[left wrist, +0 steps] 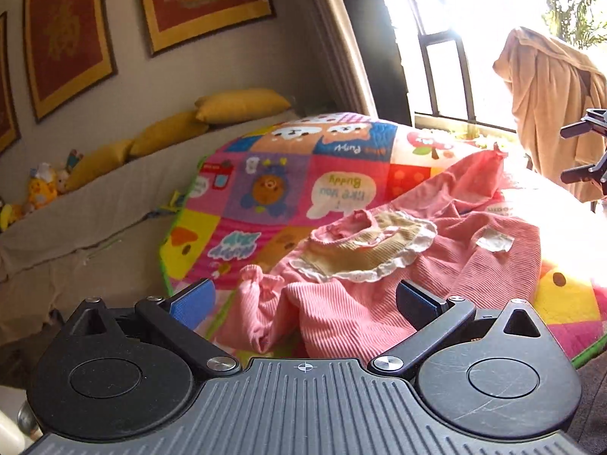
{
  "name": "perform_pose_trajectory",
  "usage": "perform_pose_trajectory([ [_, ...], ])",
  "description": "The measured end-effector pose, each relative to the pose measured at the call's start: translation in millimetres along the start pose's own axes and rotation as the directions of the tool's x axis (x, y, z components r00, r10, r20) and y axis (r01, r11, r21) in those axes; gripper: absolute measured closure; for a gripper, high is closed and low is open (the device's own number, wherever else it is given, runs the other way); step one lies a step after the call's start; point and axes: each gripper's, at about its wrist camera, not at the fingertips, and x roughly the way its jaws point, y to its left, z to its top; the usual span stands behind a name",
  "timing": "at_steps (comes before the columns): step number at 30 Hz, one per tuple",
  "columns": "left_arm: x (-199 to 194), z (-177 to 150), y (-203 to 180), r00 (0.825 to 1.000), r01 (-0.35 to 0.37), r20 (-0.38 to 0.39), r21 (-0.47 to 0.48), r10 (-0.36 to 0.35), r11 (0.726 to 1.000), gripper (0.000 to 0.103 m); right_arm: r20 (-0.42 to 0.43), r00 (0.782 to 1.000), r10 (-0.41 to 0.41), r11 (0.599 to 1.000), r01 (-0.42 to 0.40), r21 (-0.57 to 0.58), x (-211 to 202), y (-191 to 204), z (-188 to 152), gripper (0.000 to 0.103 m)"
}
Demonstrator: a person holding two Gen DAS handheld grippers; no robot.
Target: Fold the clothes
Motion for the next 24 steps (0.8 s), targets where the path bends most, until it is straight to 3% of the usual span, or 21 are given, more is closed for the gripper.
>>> perform_pose_trajectory([
  [3,25,-10,-2,0.990,0.129,-0.042,-0.090,-0.133,0.987,0.000,-0.057,0.997,-0.049,0.997,0.052,0.056,28,-2,1,0.000],
  [5,40,-18,-2,0.974,0.202,-0.066,-0.173,-0.216,0.964,0.000,-0.098,0.994,-0.048,0.995,0.057,0.085,49,3,-1,0.000],
  [7,51,-26,-4,0.965,0.212,-0.104,-0.226,-0.240,0.951,0.000,-0.141,0.990,-0.020,0.995,0.034,0.098,70,12,-5,0.000],
  [13,54,-58,-19,0.961,0.113,-0.247,-0.074,-0.128,0.991,0.000,-0.159,0.980,0.117,0.993,-0.120,-0.006,87,67,-7,0.000],
  [17,72,-61,-15,0.954,0.034,-0.295,-0.057,-0.049,0.998,0.000,-0.165,0.964,0.208,0.966,-0.229,-0.119,96,118,-3,0.000],
  [21,92,-46,-9,0.961,-0.071,-0.269,-0.002,0.067,0.998,0.000,-0.181,0.938,0.296,0.915,-0.332,-0.229,104,170,2,0.000],
  [24,99,-27,0,0.968,-0.128,-0.220,-0.028,0.119,0.991,0.000,-0.199,0.912,0.358,0.861,-0.405,-0.307,111,208,6,0.000],
])
